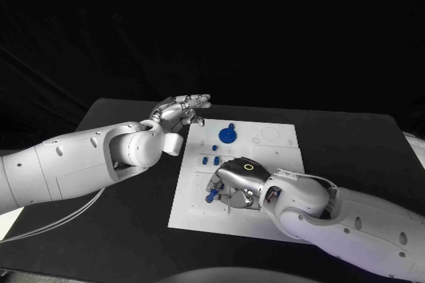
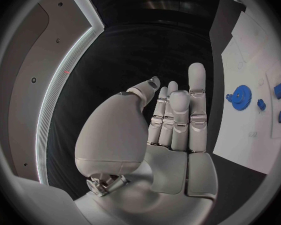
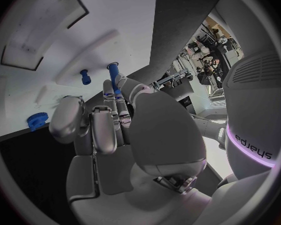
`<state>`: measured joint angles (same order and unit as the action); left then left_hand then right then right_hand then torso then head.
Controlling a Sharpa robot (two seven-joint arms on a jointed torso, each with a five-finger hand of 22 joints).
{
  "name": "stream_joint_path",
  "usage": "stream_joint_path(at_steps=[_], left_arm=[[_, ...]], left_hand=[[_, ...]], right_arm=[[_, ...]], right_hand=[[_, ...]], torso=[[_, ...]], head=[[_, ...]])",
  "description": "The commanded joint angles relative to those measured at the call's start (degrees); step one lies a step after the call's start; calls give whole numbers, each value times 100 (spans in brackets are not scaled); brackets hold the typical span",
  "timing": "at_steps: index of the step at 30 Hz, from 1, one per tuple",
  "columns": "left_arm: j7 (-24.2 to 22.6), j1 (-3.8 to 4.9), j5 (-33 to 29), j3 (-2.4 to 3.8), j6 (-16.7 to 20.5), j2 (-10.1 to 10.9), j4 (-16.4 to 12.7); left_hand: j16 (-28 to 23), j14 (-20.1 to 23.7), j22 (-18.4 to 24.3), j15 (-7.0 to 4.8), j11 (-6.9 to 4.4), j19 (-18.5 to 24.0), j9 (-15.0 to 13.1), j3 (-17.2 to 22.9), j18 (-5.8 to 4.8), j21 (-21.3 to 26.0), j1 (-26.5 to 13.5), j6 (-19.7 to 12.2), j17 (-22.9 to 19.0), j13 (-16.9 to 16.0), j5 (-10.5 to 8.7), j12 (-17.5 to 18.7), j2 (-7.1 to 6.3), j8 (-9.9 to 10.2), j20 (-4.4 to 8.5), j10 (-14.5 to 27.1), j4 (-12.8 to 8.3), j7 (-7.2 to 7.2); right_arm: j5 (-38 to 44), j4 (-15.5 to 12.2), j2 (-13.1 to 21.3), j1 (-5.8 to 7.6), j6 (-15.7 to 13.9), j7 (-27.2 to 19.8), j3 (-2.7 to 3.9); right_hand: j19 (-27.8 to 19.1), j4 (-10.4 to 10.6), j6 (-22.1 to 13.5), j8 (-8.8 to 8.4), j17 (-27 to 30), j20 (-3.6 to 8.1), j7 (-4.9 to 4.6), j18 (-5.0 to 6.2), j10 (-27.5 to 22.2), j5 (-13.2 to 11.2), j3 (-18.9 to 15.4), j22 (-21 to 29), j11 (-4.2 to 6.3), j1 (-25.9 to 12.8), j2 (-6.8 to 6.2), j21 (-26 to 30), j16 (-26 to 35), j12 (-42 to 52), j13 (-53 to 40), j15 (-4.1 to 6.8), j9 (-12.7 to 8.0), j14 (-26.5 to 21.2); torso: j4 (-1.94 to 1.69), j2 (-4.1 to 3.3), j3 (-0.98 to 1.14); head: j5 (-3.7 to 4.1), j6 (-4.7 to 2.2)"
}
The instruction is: Assemble the parts on the task board
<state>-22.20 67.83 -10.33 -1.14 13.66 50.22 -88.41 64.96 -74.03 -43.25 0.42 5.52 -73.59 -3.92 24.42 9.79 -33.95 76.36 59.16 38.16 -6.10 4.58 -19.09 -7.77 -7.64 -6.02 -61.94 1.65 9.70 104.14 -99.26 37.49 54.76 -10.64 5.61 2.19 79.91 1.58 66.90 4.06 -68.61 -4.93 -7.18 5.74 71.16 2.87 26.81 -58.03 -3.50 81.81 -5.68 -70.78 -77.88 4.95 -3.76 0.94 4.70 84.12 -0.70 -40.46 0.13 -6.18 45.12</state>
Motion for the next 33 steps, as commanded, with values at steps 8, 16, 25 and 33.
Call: stream_joint_path(at_steps=[8, 16, 25, 33], left_arm=[[-24, 2, 39, 3, -115, -5, -10], [-12, 2, 39, 3, -118, 1, -13], [2, 2, 39, 3, -116, 0, -14], [13, 2, 39, 3, -117, 4, -16]], left_hand=[[0, 45, 11, 3, -15, -30, 4, -22, 63, 42, -20, -28, -13, -8, 33, -37, 65, -19, -1, 44, -24, -1], [-2, 47, 12, 3, -16, -31, 3, -21, 63, 44, -18, -27, -20, -8, 33, -41, 69, -21, -2, 47, -26, -3], [-3, 49, 14, 4, -14, -31, 4, -26, 62, 45, -20, -33, -26, -7, 31, -45, 66, -20, -2, 55, -28, 1], [-3, 49, 14, 4, -14, -31, 4, -26, 62, 45, -20, -33, -26, -7, 31, -45, 66, -20, -2, 55, -28, 1]], right_arm=[[208, 78, -56, -14, 378, 195, -6], [326, 117, -130, -32, 521, 316, -21], [396, 132, -193, -36, 326, 304, -31], [311, 161, -212, -36, 105, 204, -45]], right_hand=[[21, 6, 35, 39, -4, 30, -26, 22, 30, 12, 30, -6, -3, 11, 8, -31, -22, 11, -8, 34, 6, 234], [18, 6, 36, 34, 5, 27, -25, 23, 31, 7, 26, 0, -5, -25, -12, -28, -18, 0, -9, 30, 7, 231], [-7, 22, -119, -51, 55, -8, -78, 24, -156, 7, 23, 38, -71, -180, -117, -4, 9, -129, 17, -24, -29, 219], [-242, 122, -723, -58, 304, -97, -110, 123, -920, 9, -314, 544, -186, -521, -410, 343, 164, -120, 17, -120, -98, 134]], torso=[[2, 0, 1], [-1, 0, 2], [8, 5, -4], [4, 1, -2]], head=[[-16, 8], [-18, 22], [-24, 31], [-24, 24]])
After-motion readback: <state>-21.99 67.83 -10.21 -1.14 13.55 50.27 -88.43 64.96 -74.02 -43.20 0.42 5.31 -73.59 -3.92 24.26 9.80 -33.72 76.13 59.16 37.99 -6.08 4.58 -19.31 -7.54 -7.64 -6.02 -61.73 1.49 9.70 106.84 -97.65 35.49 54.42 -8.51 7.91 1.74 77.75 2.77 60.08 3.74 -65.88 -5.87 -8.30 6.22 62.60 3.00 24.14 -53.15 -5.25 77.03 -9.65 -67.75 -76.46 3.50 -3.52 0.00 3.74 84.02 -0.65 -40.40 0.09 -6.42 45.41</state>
